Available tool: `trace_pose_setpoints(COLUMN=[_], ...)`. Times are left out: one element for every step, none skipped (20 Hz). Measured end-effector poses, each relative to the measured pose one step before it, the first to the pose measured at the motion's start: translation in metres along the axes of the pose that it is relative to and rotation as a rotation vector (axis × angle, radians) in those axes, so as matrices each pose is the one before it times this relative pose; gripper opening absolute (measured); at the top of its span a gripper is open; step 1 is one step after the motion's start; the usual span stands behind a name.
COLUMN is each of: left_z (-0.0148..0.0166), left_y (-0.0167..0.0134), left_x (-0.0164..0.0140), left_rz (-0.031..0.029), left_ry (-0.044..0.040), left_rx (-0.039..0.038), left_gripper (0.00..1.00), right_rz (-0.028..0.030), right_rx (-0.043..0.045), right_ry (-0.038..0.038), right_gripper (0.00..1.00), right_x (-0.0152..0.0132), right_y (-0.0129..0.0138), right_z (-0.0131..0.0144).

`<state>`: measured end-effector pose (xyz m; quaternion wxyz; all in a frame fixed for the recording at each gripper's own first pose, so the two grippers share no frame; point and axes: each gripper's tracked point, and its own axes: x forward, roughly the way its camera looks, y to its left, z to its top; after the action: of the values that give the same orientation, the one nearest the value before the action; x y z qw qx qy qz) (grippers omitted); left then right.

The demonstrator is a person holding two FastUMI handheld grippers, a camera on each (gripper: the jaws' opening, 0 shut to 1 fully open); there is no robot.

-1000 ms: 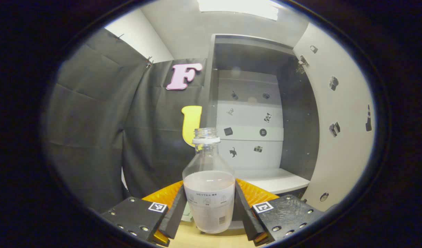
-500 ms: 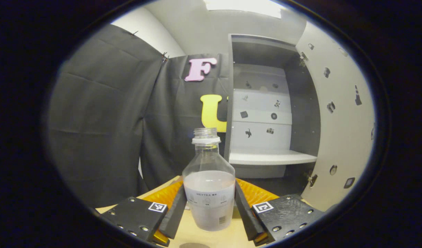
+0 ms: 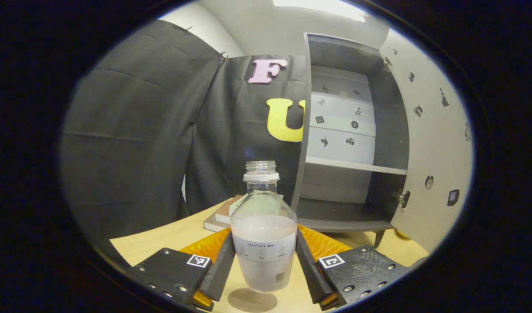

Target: Open the cabinet door with the right hand, grasp the bottle in the cabinet with the left hand and place it on the coaster, then close the cabinet door with the right hand.

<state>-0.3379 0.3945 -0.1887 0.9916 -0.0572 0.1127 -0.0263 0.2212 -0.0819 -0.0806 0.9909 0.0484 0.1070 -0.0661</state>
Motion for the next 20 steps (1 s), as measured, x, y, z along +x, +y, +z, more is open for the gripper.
trace_pose_setpoints(left_z=[-0.013, -0.01131, -0.0125, -0.00851, -0.009, -0.00683, -0.00933, -0.00535, -0.00498, -0.00343, -0.00494, -0.00284, -0.00372, -0.00428, -0.00624, -0.00171, 0.00041, -0.00175, -0.00369, -0.00026], left_y=[0.00278, 0.00195, 0.00099, 0.00135, 0.0004, -0.00078, -0.00026, -0.00011, 0.00108, 0.00105, 0.00098, 0.00076, 0.00098, -0.00004, 0.00111, -0.00013, -0.00067, -0.00096, -0.00145, -0.00159], left_x=[-0.00044, -0.00014, 0.00174, 0.00194, 0.00169, 0.00245, 0.00024, 0.0014, 0.00228, 0.00276, 0.00232, 0.00209, -0.00059, 0.00092, -0.00055, -0.0011, -0.00187, -0.00098, -0.00147, -0.00158], left_rz=[0.00686, 0.00511, 0.00688, 0.0051, 0.00254, 0.0026, 0.00191, 0.00477, 0.00681, 0.00697, 0.00716, 0.00934, 0.00494, 0.0069, 0.00613, 0.00856, 0.00504, 0.00254, -0.00203, -0.00237], left_ry=[0.01796, 0.01851, 0.02007, 0.01399, 0.00925, 0.00851, 0.01047, 0.00394, -0.00077, -0.00179, -0.00141, -0.00359, -0.00348, -0.00178, 0.00367, -0.0049, -0.01006, 0.00007, 0.00499, 0.0052], left_rx=[0.00483, 0.00858, 0.01249, 0.01287, 0.0105, 0.00738, 0.00674, 0.00879, 0.00607, 0.00166, -0.00398, -0.00981, -0.01219, -0.00707, -0.0088, -0.01128, -0.00534, 0.00166, 0.00356, 0.00512], left_gripper=[0.73, 0.75, 0.75, 0.75, 0.73, 0.73, 0.73, 0.76, 0.76, 0.73, 0.73, 0.73, 0.76, 0.76, 0.73, 0.73, 0.74, 0.76, 0.73, 0.76], right_rz=[0.00656, 0.00644, 0.00125, -0.00324, -0.00195, -0.00011, 0.00178, 0.00533, 0.00365, 0.00013, 0.00041, 0.00018, 0.00118, 0.00021, -0.00051, -0.00462, -0.00142, 0.00539, 0.00475, 0.00414], right_rx=[0.00231, 0.00306, 0.00235, 0.00252, 0.00212, 0.00112, 0.0003, 0.00191, -0.00078, -0.0033, -0.00532, -0.00638, -0.00707, -0.0069, -0.0053, -0.00381, -0.0009, 0.00212, -0.00006, -0.00338], right_ry=[-0.00481, -0.0021, -0.00234, -0.00223, 0.00152, 0.00596, 0.01152, 0.01159, 0.00934, 0.00732, 0.00498, 0.00355, 0.00249, 0.0014, 0.00154, 0.00236, 0.00014, -0.00246, -0.00219, -0.00023], right_gripper=[0.98, 0.98, 0.98, 0.98, 0.98, 0.98, 0.98, 0.98, 0.98, 0.98, 0.98, 0.98, 0.98, 0.98, 0.98, 0.98, 0.98, 0.98, 0.93, 0.98], right_x=[-0.00091, -0.00084, -0.00087, -0.00106, -0.00048, -0.00031, 0.00036, -0.00037, 0.00032, 0.00024, 0.00057, 0.00019, 0.00056, 0.00017, 0.00034, 0.00072, 0.00031, 0.00031, 0.00148, -0.00018], right_y=[0.00169, 0.00216, -0.00029, -0.00069, -0.00068, 0.00021, 0.00069, 0.00173, 0.00126, 0.00019, 0.00061, 0.00065, 0.00073, 0.00091, 0.00031, -0.00012, 0.0007, 0.00245, 0.0025, 0.00157], right_z=[0.00184, 0.00084, 0.00053, 0.00046, -0.00084, -0.00171, -0.00288, -0.00241, -0.00165, -0.00112, -0.00114, 0.00018, -0.00035, 0.00045, -0.00021, -0.00004, -0.00002, 0.00106, 0.00059, 0.00048])
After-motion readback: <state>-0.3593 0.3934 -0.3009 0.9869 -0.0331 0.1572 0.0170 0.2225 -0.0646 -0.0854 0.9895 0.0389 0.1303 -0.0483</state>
